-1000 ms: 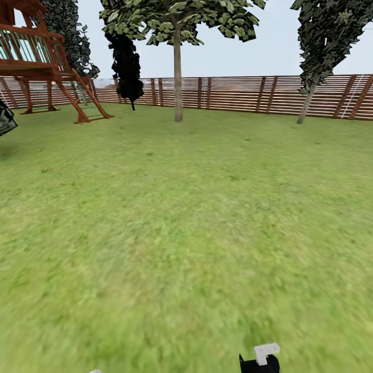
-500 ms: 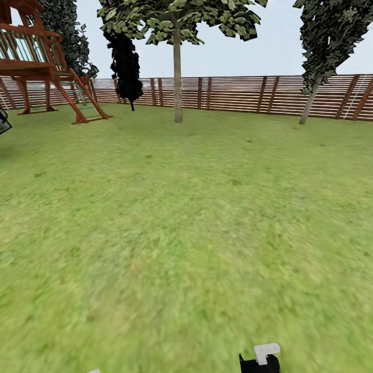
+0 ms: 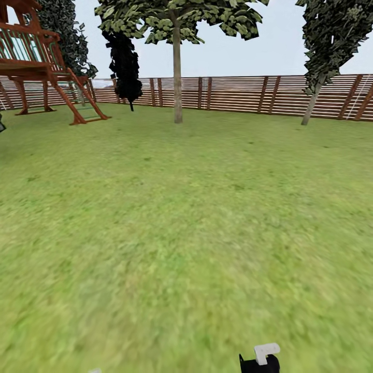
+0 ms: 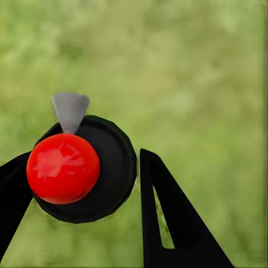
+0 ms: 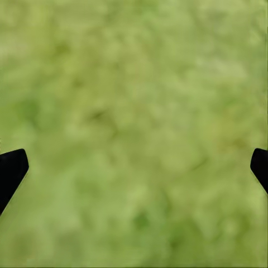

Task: In the garden, pick up the pesticide atomizer on the floor and spray pesticide onto both trees until each tree trunk is fully covered.

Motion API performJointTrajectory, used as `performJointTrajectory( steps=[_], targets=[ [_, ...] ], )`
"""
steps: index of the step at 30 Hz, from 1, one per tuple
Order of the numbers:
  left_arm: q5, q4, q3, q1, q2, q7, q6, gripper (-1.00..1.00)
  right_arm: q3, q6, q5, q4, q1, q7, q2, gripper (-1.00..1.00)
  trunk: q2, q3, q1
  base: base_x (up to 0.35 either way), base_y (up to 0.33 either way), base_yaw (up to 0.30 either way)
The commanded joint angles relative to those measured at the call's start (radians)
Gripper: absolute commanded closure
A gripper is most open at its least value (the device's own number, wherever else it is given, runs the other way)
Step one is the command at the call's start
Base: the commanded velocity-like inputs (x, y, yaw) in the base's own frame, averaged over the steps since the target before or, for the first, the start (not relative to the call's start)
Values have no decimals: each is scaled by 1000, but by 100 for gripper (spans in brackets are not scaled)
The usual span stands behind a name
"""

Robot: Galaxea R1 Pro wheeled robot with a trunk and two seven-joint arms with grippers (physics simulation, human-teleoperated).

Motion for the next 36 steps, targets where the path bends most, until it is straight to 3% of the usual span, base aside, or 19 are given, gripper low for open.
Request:
performJointTrajectory(
  steps=[1, 36],
  targets=[
    [4, 0, -9, 0, 0, 6, -2, 100, 9, -2, -7, 0, 0, -3, 0, -100, 0, -1, 0, 340, 0, 0],
    [4, 0, -9, 0, 0, 6, -4, 100, 9, -2, -7, 0, 0, -3, 0, -100, 0, -1, 0, 340, 0, 24]
  ],
)
